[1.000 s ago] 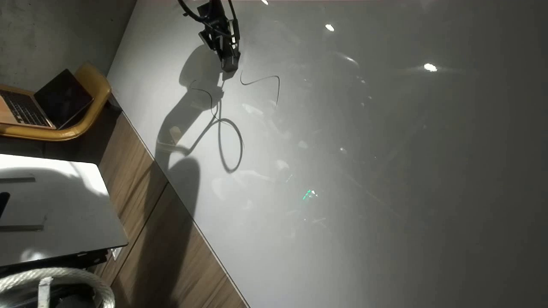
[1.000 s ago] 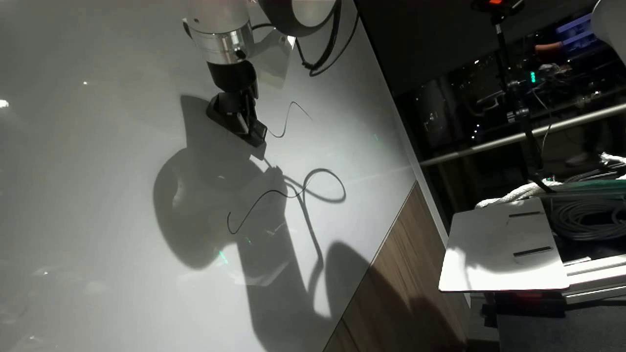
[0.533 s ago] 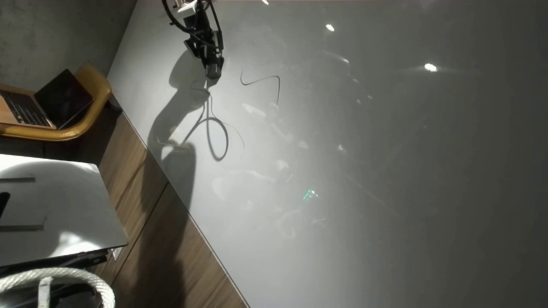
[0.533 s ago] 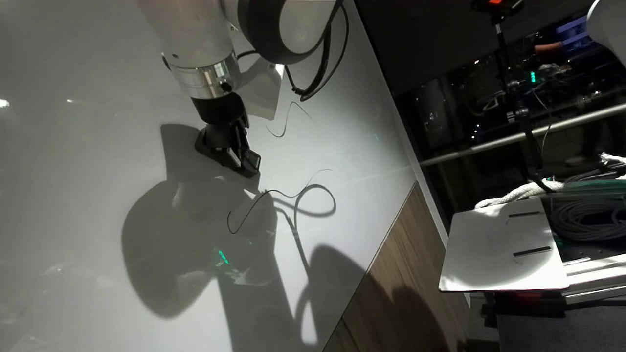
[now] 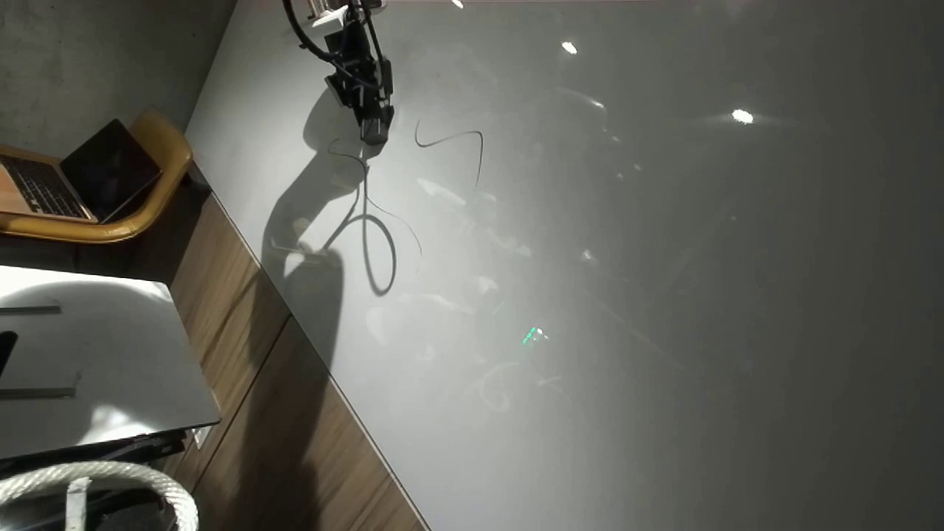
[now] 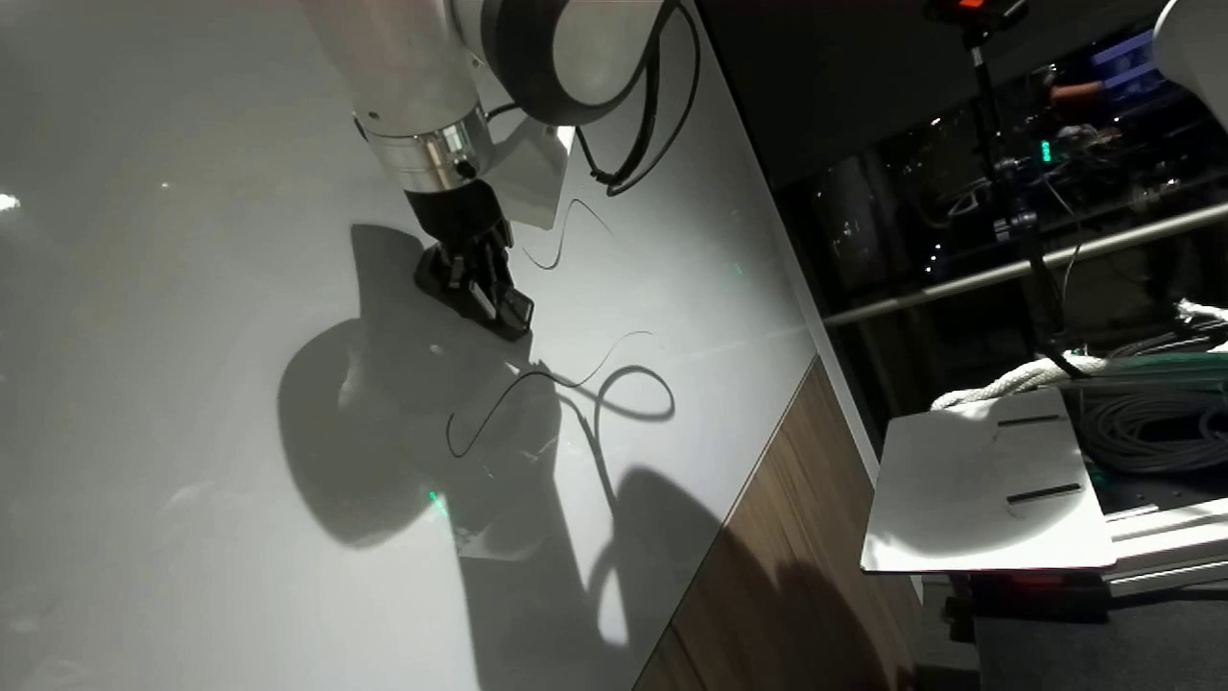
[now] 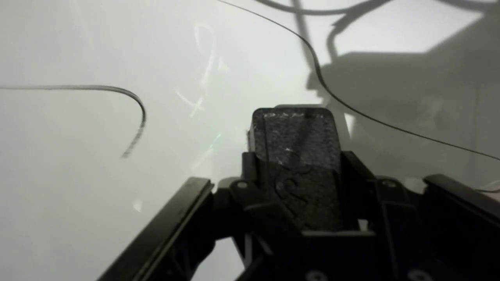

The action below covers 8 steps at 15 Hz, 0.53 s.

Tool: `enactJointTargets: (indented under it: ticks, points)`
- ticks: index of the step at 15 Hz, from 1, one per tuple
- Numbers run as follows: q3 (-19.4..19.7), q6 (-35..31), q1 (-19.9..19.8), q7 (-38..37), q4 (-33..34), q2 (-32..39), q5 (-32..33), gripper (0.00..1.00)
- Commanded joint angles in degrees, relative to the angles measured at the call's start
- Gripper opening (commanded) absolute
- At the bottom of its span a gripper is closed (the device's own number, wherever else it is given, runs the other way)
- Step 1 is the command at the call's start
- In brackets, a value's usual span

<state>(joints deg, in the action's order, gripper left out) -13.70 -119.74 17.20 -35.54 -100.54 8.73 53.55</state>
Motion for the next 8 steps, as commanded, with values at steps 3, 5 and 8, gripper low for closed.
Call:
enactJointTargets:
  ticks: [3, 5, 8]
  points:
    - [3.2, -0.2, -4.1, 4.8, -0.8, -6.7, -2.6, 0.30]
    - [5.0, -3.7, -6.8, 5.1, -5.5, -10.5, -2.8, 0.30]
    - [5.9, -3.2, -8.6, 6.2, -5.3, -13.0, -3.6, 0.30]
